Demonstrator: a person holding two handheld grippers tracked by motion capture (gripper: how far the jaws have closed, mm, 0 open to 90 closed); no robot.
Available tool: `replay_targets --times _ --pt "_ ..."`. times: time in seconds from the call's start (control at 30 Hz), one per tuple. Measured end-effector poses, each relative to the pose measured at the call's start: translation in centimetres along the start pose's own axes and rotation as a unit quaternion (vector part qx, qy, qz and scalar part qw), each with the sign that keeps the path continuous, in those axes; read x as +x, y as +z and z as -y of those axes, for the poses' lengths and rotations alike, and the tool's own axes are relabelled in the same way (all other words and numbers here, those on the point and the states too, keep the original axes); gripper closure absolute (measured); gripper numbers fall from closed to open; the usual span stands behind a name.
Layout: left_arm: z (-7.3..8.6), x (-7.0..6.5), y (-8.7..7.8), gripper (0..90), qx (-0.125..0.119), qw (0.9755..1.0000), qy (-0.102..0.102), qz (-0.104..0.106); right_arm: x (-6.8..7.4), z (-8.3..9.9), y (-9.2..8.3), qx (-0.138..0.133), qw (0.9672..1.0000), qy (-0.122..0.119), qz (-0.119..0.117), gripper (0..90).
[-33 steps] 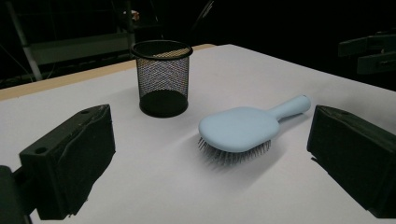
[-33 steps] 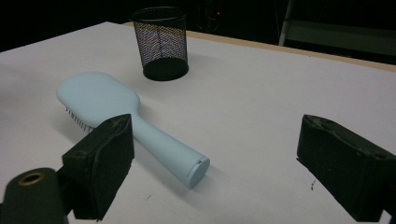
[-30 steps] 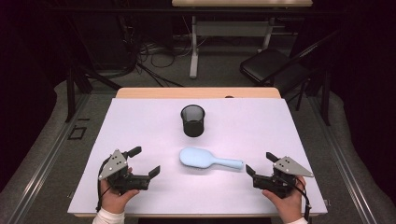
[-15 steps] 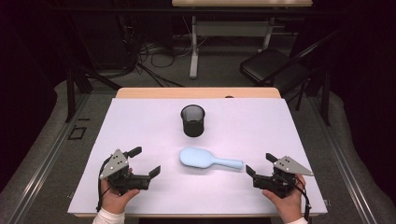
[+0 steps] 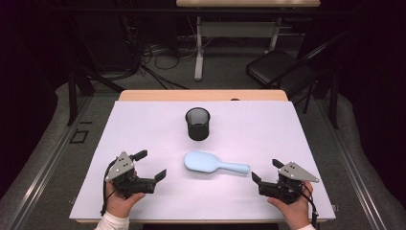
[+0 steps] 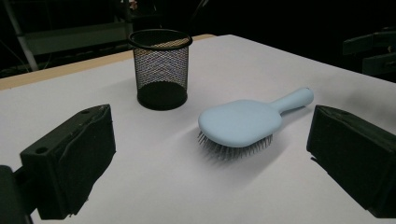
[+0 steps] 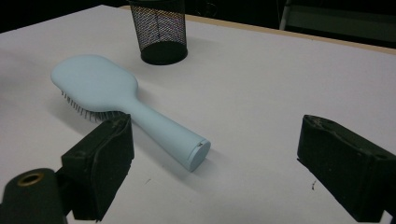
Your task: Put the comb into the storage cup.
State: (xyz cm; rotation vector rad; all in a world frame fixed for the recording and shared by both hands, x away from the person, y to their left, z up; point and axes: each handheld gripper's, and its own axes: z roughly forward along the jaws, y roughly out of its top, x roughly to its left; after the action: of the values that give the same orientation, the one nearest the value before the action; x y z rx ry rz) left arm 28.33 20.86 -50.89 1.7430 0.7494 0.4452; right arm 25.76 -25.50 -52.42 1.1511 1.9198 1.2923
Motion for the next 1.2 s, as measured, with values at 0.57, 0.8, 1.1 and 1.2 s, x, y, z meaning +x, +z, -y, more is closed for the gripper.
replay_targets --times 0.57,0.8,1.1,1.2 --pt "0.0 -0.3 0.4 1.5 0.008 1.0000 0.003 -0.003 0.0 -0.3 0.9 0.037 0.9991 -0.012 -0.018 14.4" --pt "0.0 -0.3 0.3 1.5 0.007 1.0000 0.001 -0.002 0.0 -0.7 1.2 0.043 0.9987 -0.015 -0.023 14.6" --pt "0.0 -0.5 0.3 2.0 0.010 0.9999 0.004 0.001 -0.9 -1.2 1.1 0.052 0.9981 0.018 -0.028 14.6" --pt "0.0 -0.5 0.3 2.0 0.010 0.9999 0.004 0.001 -0.8 -1.9 1.0 0.060 0.9978 0.000 -0.026 14.6"
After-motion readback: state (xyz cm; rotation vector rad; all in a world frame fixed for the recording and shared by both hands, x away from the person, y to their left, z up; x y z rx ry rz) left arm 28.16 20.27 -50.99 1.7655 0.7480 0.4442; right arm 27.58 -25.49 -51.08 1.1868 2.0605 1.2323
